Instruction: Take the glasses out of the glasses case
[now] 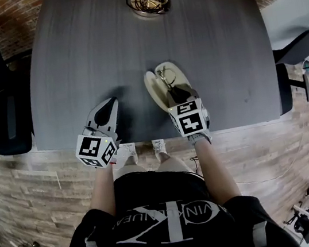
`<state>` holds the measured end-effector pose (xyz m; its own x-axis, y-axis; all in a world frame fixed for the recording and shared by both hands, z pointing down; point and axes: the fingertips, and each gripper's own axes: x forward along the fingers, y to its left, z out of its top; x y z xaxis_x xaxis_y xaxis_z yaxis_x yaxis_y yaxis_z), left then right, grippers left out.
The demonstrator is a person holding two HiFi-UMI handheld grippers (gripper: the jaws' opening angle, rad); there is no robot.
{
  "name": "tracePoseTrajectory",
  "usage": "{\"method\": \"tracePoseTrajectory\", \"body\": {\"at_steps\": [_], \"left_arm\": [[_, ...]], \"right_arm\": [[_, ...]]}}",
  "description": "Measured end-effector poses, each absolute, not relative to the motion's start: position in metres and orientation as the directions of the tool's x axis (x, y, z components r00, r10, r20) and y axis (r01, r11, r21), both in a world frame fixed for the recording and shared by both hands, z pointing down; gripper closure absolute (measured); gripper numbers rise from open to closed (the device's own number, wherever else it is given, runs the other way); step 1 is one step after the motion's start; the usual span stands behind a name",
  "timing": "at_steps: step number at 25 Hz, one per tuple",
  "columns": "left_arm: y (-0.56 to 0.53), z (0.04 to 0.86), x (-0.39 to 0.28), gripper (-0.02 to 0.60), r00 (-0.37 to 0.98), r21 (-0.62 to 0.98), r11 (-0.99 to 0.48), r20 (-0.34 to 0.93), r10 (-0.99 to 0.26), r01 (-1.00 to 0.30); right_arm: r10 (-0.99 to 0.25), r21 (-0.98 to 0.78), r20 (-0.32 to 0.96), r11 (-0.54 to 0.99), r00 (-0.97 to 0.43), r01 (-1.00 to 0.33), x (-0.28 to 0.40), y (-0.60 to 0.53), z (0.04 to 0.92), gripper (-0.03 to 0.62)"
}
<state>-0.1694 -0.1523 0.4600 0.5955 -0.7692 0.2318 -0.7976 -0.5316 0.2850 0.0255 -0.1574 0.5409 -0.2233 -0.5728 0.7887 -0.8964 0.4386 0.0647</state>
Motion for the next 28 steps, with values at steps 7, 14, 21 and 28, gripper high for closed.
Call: {"method": "tracePoseTrajectory", "body": {"at_steps": [7, 14, 21, 28], "left_arm": [[-0.149, 0.461, -0.166, 0.566, 0.590, 0.291, -0.524, 0.233, -0.773, -0.801], [-0.144, 0.462, -0.166, 0.566, 0.582, 0.299, -0.512, 0.232, -0.780, -0.805], [-0.143, 0.457, -0.170, 0.566, 0.572, 0.293, -0.505, 0.225, -0.789, -0.812], [-0.141, 0.450, -0.168, 0.566, 0.573, 0.285, -0.511, 0.218, -0.790, -0.811]], "right_arm": [[-0.527, 0.047, 0.810, 0.494, -0.256, -0.868, 0.018, -0.157, 0.542, 0.546], [-0.534, 0.017, 0.795, 0.492, -0.287, -0.870, 0.020, -0.156, 0.538, 0.553], [-0.553, -0.003, 0.769, 0.498, -0.320, -0.867, 0.017, -0.157, 0.527, 0.554], [-0.570, -0.025, 0.743, 0.498, -0.350, -0.867, 0.015, -0.154, 0.516, 0.554]]}}
